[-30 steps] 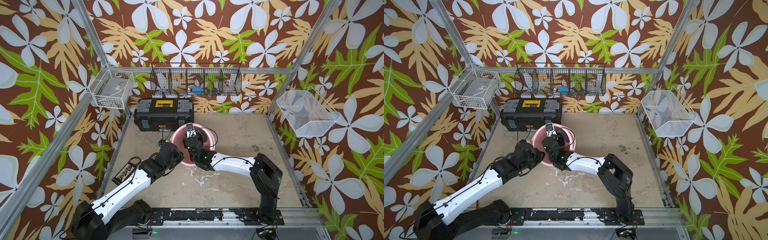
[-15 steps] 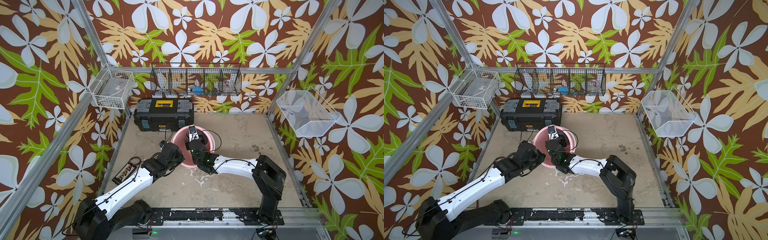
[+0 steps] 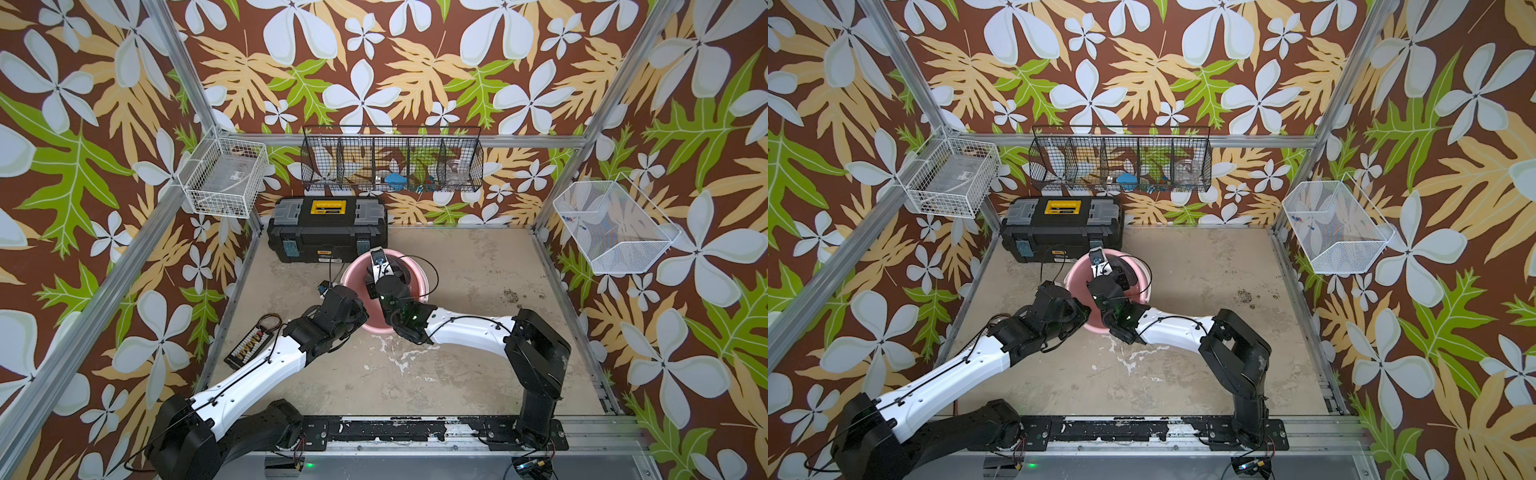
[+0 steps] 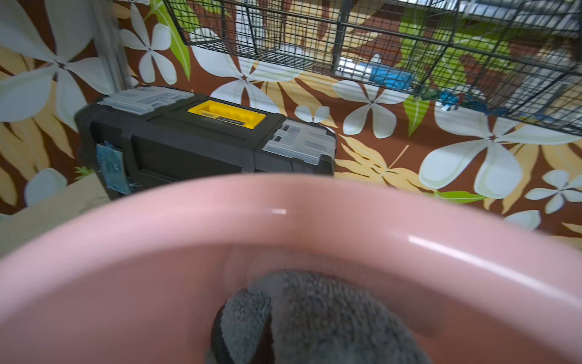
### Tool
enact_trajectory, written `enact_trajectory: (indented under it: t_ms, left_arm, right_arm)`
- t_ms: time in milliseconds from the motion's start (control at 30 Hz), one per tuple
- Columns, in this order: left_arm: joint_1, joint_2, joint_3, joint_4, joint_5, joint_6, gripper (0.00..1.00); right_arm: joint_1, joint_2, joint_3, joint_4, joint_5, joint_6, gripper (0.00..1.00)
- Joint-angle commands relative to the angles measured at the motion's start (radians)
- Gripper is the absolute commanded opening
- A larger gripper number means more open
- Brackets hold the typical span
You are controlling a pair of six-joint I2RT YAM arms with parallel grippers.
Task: Wipe the inside of the bucket with a cloth
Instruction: Wipe the dirt from the inside of the bucket.
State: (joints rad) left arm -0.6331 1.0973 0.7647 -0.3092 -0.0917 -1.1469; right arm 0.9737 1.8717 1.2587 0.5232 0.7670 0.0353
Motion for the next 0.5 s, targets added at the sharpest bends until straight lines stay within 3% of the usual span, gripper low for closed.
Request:
enact_trajectory:
  t_ms: [0,67,167,333,467]
  left_arm:
    - [-0.002,-0.002,0.002,-0.052,0.040,0.032,0.00]
    - [-0.002,0.002,0.004,-0.053,0.035,0.030,0.00]
    - [-0.001,0.014,0.013,-0.054,0.028,0.035,0.00]
    - [-0.003,0.062,0.054,-0.103,0.009,0.065,0.00]
    - [-0.003,0.061,0.058,-0.130,-0.004,0.065,0.00]
  right_arm:
    - [-0.003,-0.003,0.001,0.100,0.190,-0.054,0.00]
    - [0.000,-0.003,0.006,0.108,0.237,-0.067,0.00]
    - [0.005,-0.004,0.011,0.094,0.188,-0.060,0.00]
    - [0.008,-0.034,0.009,0.030,-0.105,0.013,0.00]
    - [0.013,-0.036,0.020,0.044,-0.080,0.015,0.00]
